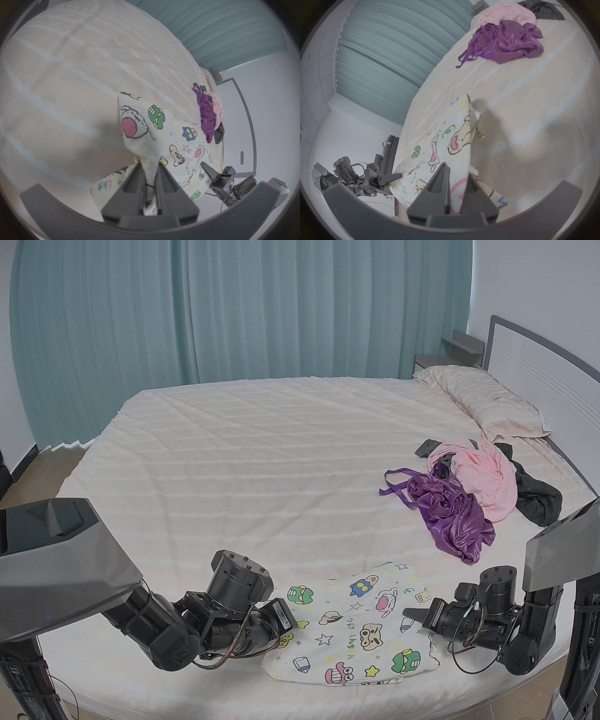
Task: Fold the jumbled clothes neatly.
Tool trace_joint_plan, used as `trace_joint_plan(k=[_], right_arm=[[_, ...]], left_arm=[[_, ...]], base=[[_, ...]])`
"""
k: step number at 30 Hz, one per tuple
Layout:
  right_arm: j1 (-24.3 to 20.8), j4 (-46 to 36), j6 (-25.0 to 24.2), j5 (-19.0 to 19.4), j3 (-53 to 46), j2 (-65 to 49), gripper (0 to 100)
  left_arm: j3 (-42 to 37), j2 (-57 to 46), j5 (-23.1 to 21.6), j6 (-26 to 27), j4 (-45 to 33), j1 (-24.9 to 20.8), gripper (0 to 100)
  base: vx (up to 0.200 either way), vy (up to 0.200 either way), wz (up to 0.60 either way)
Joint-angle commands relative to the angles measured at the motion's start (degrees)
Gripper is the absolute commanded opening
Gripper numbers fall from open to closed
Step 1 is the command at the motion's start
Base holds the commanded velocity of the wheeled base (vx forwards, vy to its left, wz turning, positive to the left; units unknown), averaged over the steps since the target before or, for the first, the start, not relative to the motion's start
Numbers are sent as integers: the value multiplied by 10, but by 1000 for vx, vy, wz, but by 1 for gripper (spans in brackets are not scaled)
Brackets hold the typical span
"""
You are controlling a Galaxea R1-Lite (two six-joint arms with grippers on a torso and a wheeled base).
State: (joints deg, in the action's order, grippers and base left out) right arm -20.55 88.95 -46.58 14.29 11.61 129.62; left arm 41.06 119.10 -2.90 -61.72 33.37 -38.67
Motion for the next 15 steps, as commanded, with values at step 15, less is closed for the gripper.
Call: trace_joint_plan(k=[15], right_arm=[[11,4,3,-1,0,-2,0]], left_arm=[[10,0,-11,1,1,1,0]], base=[[0,-200,0]])
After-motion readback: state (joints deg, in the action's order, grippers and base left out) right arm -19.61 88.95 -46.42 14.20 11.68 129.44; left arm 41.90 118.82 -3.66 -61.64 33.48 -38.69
